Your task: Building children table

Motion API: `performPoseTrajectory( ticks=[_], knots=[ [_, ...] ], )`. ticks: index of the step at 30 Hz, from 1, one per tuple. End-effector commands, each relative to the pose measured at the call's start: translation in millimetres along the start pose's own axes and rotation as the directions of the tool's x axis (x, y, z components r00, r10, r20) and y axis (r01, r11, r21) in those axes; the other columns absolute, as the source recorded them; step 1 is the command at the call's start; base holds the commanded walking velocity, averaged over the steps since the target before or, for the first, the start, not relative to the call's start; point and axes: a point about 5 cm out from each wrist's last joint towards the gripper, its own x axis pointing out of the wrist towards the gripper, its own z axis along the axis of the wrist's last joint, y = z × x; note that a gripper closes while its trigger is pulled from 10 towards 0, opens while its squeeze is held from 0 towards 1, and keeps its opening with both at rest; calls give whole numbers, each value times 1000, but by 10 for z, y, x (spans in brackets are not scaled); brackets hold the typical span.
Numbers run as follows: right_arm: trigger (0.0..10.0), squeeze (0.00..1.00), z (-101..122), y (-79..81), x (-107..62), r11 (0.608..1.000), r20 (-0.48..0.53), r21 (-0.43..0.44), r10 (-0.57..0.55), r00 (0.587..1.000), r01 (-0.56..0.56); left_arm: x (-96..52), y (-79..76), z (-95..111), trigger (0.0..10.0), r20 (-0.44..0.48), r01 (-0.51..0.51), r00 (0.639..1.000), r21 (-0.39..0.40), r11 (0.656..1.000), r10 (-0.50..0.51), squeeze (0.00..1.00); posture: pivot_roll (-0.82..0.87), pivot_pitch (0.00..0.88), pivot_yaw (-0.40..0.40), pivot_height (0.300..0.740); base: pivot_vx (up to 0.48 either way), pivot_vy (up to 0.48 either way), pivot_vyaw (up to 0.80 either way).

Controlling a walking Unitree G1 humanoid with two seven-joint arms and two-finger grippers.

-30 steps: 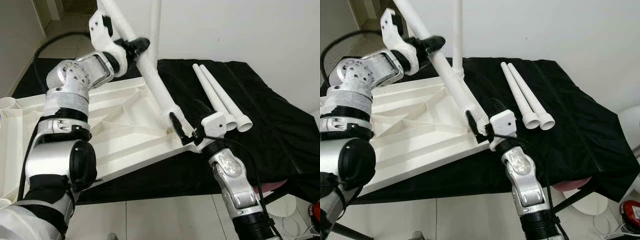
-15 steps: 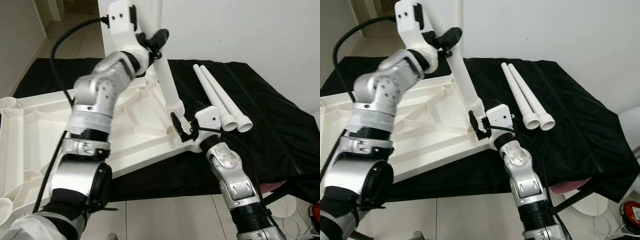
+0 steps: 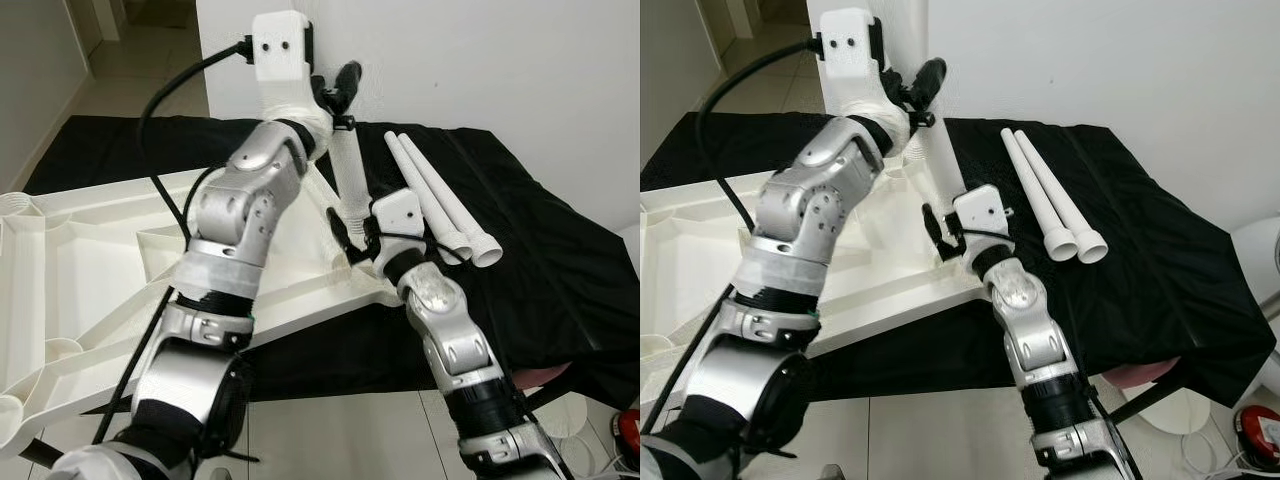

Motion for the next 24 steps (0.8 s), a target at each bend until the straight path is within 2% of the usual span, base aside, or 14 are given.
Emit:
performPoseTrajectory(
  ticks=[1,11,24],
  knots=[
    [10000,0,-65,-48,12,999,-41,5,-36,999,36,-10,-82,61,10000,44,16,999,17,1000,-17,0,-22,0,-80,740,0,0,0],
    [10000,0,-66,-187,181,989,-82,-21,-148,986,147,-44,-311,72,10000,74,61,995,40,997,-63,0,-16,0,-85,740,0,0,0],
    [10000,0,-35,-155,274,989,-73,-12,-147,987,146,-62,-435,65,10000,74,102,992,39,994,-105,0,-7,0,-85,740,0,0,0]
  ],
)
